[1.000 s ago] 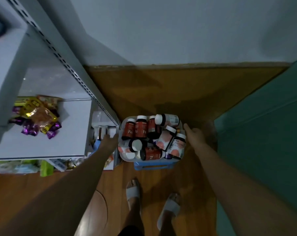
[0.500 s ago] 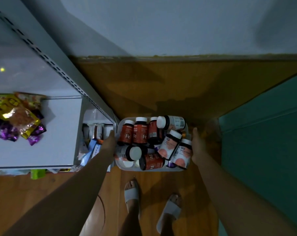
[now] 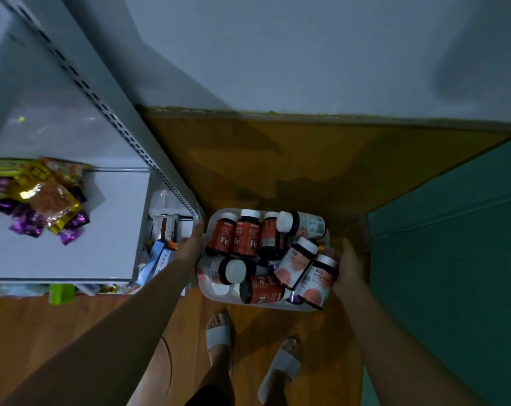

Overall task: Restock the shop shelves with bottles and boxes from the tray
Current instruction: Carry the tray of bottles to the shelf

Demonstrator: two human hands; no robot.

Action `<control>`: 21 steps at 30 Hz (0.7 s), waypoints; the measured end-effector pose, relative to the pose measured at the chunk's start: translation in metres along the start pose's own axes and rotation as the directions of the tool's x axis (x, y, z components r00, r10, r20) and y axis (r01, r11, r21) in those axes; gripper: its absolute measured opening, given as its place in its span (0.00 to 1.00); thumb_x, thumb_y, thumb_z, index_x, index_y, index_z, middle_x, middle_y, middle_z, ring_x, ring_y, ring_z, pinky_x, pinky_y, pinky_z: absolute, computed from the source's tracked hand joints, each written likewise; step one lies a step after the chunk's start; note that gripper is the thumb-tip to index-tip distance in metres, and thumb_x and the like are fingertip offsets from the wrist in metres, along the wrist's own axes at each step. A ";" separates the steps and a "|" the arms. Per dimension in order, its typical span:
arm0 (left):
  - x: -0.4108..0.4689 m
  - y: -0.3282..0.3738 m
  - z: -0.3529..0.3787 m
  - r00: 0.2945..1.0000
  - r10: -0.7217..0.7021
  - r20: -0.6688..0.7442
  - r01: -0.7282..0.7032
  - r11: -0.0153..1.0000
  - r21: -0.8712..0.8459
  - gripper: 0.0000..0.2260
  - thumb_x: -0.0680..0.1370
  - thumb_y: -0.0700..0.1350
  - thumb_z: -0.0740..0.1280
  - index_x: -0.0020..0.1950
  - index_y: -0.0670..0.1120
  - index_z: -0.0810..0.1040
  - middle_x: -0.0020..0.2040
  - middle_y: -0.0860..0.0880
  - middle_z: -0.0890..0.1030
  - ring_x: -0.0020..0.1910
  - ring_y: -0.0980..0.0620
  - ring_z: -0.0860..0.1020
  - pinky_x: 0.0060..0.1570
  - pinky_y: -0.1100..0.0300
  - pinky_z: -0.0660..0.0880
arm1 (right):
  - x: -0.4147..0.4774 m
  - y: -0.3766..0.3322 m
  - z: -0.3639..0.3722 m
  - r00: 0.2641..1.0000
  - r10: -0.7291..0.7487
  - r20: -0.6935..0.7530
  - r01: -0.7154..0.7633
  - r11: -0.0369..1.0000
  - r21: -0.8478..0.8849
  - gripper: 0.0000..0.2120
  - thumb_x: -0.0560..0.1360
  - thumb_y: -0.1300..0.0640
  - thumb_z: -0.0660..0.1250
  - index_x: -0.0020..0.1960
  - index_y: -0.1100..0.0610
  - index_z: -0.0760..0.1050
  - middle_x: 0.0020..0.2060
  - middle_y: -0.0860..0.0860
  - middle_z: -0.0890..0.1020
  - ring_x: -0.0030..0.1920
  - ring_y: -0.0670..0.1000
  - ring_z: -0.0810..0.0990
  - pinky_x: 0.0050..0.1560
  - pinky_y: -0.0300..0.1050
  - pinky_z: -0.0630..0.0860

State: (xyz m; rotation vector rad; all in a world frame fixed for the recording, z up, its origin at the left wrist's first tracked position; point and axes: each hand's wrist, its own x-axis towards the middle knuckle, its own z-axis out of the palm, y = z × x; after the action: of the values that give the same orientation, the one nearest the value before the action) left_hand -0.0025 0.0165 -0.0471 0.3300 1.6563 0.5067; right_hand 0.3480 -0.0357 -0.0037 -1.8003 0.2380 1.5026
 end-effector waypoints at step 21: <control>-0.270 -0.066 -0.059 0.953 0.292 -0.084 -0.302 0.885 -0.354 0.39 0.75 0.73 0.67 0.69 0.41 0.81 0.63 0.39 0.84 0.62 0.38 0.83 0.68 0.40 0.76 | -0.178 -0.037 -0.056 0.919 -0.121 0.375 0.217 0.950 -0.225 0.26 0.81 0.38 0.65 0.63 0.59 0.80 0.55 0.60 0.86 0.58 0.61 0.85 0.59 0.61 0.80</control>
State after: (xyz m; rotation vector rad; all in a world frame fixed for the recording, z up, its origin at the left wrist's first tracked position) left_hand -0.0159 -0.1811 0.1565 0.3030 1.5066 1.0393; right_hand 0.3608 -0.1037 0.1734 -1.6528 -0.3071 1.7619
